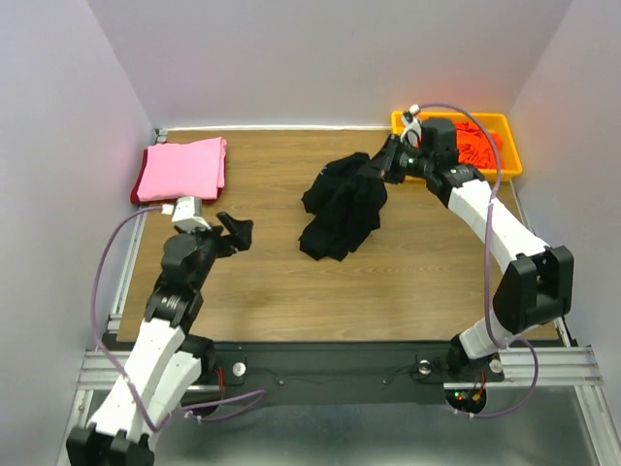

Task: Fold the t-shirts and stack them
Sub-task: Move the tshirt to the center of the board

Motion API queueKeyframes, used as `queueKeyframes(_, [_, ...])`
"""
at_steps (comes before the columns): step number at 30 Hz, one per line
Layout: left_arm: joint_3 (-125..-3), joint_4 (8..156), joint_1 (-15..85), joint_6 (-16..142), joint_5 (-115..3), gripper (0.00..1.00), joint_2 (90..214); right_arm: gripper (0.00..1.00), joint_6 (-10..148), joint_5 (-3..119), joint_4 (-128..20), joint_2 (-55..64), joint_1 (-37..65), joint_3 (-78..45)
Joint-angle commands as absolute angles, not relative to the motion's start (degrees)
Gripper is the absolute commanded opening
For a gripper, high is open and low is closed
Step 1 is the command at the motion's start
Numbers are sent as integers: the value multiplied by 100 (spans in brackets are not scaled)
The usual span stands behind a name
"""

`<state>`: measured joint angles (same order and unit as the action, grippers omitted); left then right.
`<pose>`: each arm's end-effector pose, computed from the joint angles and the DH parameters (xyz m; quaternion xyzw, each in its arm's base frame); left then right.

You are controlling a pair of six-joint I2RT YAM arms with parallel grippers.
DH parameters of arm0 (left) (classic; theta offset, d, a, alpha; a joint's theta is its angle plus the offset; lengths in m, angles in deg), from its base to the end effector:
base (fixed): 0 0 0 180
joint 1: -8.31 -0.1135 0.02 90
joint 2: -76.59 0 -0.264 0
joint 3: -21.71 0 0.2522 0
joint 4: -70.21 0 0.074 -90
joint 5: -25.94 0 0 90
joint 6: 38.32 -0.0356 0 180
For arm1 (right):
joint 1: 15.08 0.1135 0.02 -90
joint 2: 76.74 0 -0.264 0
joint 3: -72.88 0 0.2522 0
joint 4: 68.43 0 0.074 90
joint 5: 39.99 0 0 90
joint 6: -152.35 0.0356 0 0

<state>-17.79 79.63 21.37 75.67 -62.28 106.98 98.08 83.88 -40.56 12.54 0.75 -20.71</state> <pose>0.1467 -0.0352 0.2864 -0.0566 0.7068 -0.2345 0.6651 0.3439 0.1181 0.3550 -0.0189 0.8158 0.4474 0.3660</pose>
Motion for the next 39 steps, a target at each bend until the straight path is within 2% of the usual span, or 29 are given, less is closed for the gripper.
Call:
queueKeyframes(1, [-1885,7044,2298,7700,-5449,98,11620,23,9786,7403,-4360,1185,12,-1709])
queueKeyframes(2, [-1947,6922,2446,7656,-5466,98,11771,39,9830,7000,-4334,1281,-49,-1482])
queueKeyframes(4, [-2008,6833,2745,7568,-5501,98,12165,46,9830,6447,-4333,1431,-189,-1331])
queueKeyframes(8, [-2289,6771,3203,7288,-5659,98,12843,68,9576,5723,-4097,1458,-383,-1365])
queueKeyframes(9, [-2351,6745,3413,7234,-5685,98,12975,80,9497,5661,-4000,1397,-409,-1383])
queueKeyframes(12, [-2632,6693,3669,7111,-5703,98,13685,91,9146,5415,-3798,1029,-410,-1278])
queueKeyframes(15, [-2896,6648,3696,7145,-5642,97,14127,97,9013,5388,-3683,642,-418,-997])
queueKeyframes(26, [-3537,6253,3713,7524,-4624,89,15718,100,9170,5687,-3314,-1405,-410,717])
queueKeyframes(32, [-3871,6235,3757,7252,-4394,86,16149,100,9320,5783,-3217,-1715,-410,1183])
queueKeyframes(39, [-4267,6437,3757,6865,-4613,88,16755,100,9364,5775,-3156,-1899,-418,1175])
